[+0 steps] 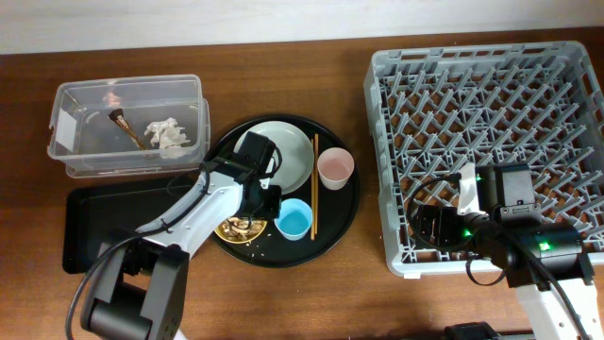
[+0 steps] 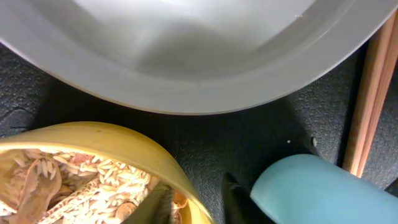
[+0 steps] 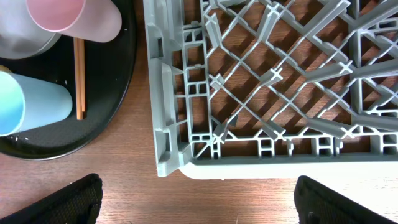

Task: Sort waste into correct bins and load items into the dishwasher rack
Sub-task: 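Grasp the yellow bowl rim with the left gripper and lift it, then tip the yellow bowl over the black tray to dump shells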

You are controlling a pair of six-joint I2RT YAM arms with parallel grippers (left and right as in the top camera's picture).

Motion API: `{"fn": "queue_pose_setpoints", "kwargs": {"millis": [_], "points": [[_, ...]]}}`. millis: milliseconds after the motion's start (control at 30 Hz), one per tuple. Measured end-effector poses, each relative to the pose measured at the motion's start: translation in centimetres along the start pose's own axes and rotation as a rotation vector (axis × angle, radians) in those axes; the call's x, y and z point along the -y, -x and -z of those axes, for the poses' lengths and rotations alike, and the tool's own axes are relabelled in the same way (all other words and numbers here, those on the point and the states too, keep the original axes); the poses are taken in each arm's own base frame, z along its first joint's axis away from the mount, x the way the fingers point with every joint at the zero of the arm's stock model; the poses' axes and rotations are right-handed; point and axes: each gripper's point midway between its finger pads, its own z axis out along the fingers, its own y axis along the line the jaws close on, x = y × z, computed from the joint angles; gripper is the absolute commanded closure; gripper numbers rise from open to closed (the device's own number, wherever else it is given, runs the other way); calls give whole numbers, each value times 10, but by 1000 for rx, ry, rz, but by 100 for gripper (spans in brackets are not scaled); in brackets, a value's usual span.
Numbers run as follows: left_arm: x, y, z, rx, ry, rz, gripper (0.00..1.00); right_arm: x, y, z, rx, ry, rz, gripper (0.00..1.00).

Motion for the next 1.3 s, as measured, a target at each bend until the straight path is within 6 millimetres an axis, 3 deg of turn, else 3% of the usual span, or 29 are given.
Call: {"fn": "queue_pose_setpoints", "kwargs": {"millis": [33, 233, 400, 467, 600, 800, 933, 1067, 1167, 1300], "points": [[0, -1, 0, -5, 2, 2, 99, 0, 0, 0, 0, 0, 0, 2], [-6, -1, 6, 6, 41, 4, 99, 0, 0, 0, 0, 0, 1, 2], [1, 6, 48, 105, -10, 0, 100, 0, 0, 0, 0, 0, 0, 2], [-12, 10, 75, 160, -27, 48, 100, 0, 0, 0, 0, 0, 0, 2], [-43, 22, 101, 224, -137, 115, 100, 0, 0, 0, 0, 0, 0, 2], [-116, 34, 141, 386, -421, 165, 100, 0, 0, 0, 0, 0, 0, 1], [-127, 38, 139, 431, -654, 180, 100, 0, 0, 0, 0, 1, 0, 1], [-151, 42, 142, 511, -939, 306, 100, 0, 0, 0, 0, 0, 1, 2], [-168, 42, 150, 575, -1052, 371, 100, 0, 0, 0, 0, 0, 0, 1], [-173, 40, 167, 618, -1164, 426, 100, 0, 0, 0, 0, 0, 0, 2]]}}
